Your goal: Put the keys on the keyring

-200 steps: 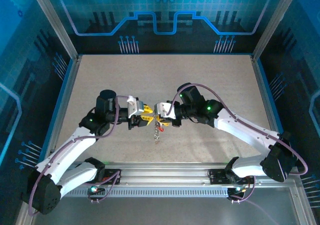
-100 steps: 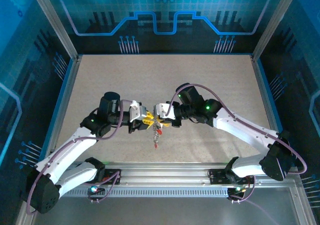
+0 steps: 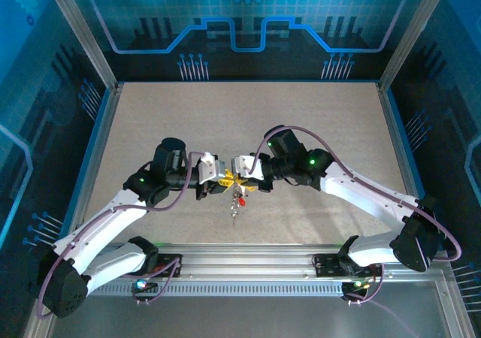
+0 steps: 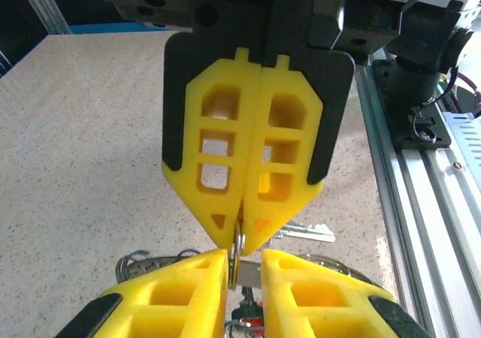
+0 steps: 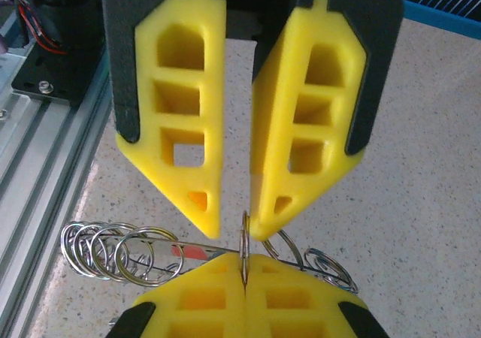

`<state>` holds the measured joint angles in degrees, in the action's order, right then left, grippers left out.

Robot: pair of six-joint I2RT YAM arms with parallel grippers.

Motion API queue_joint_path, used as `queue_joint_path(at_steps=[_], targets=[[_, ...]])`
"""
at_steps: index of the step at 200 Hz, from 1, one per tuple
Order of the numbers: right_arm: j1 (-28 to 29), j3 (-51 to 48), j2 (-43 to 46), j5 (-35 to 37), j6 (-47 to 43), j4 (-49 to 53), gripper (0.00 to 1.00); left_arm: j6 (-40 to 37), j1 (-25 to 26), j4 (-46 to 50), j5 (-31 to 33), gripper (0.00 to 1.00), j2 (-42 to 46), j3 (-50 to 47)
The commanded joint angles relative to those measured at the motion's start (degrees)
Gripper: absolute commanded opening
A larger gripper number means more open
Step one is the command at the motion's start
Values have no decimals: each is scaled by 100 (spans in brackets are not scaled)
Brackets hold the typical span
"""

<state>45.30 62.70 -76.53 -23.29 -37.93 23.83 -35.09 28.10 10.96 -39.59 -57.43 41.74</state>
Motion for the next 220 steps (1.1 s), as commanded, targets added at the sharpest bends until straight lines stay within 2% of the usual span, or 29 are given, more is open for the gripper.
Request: queue_joint_path(at_steps=[1,37,45,56,79,108,128,156,220], targets=[[58,76,23,-259,84,-301,0,-232,95,98,-16,20,-40,189],[56,51,85,-369,93,-297,0,-229,141,4,-75,18,-58,182],[52,25,98,-369,117,-327,0,-228,147,20,-73,13,-67,202],[58,15,122,-368,119,-306,0,-223,161,25,-88,0,-67,207],[25,-81,227,-343,153,-339,0,-339,160,50,-85,0,-45,204],[-188,-288,411,-445,235,-393,15,-135,159,-82,-69,0,40,211],[-425,-344,571,-734,177,-163,20,36,160,-311,-174,0,82,167],[-632,-417,710,-983,162,-37,22,363,156,-755,-307,0,134,29],[-616,-478,669,-1318,228,-83,22,1116,161,-1959,-544,0,147,-347]])
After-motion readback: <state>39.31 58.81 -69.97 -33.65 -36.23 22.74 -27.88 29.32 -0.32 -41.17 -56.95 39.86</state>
